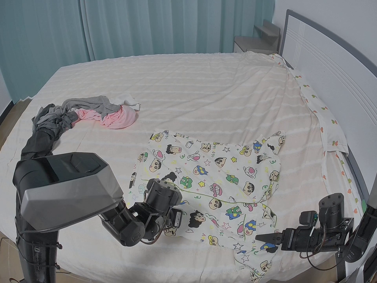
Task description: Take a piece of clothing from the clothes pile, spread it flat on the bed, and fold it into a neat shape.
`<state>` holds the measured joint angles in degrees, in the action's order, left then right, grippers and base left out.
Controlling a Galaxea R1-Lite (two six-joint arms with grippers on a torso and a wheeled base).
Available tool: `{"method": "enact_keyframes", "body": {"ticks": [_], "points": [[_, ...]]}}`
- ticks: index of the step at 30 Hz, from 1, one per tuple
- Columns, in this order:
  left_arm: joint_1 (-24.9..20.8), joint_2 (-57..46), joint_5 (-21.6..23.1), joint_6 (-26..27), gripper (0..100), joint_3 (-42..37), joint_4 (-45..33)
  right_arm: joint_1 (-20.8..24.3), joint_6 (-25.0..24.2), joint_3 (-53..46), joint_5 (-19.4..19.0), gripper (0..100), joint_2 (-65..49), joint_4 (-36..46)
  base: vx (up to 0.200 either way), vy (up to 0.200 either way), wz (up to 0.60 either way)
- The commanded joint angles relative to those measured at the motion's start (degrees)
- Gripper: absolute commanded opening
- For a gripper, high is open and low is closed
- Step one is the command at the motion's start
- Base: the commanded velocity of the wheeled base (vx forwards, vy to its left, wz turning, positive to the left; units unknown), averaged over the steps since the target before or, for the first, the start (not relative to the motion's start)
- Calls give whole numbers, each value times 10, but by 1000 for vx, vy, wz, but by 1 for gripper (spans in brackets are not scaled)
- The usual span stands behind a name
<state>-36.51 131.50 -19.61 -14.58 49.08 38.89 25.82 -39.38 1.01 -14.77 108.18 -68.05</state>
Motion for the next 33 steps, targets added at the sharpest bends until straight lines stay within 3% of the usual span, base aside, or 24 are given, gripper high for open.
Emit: {"method": "enact_keyframes", "body": {"ticks": [1,9,22,23,33], "points": [[7,-12,-1,0,0,-3,0,0,0,-9,0,100,2,0,0,0,0],[44,-49,-1,1,0,-12,0,1,-9,-9,0,100,0,-1,0,0,0],[26,-40,19,-8,0,-45,52,3,-14,-9,2,100,1,-1,0,0,0],[21,-36,19,-12,100,-45,67,4,-14,-9,2,100,2,-2,0,0,0],[0,-4,52,-31,100,-42,96,4,-14,-9,2,100,3,-2,0,0,0]]}}
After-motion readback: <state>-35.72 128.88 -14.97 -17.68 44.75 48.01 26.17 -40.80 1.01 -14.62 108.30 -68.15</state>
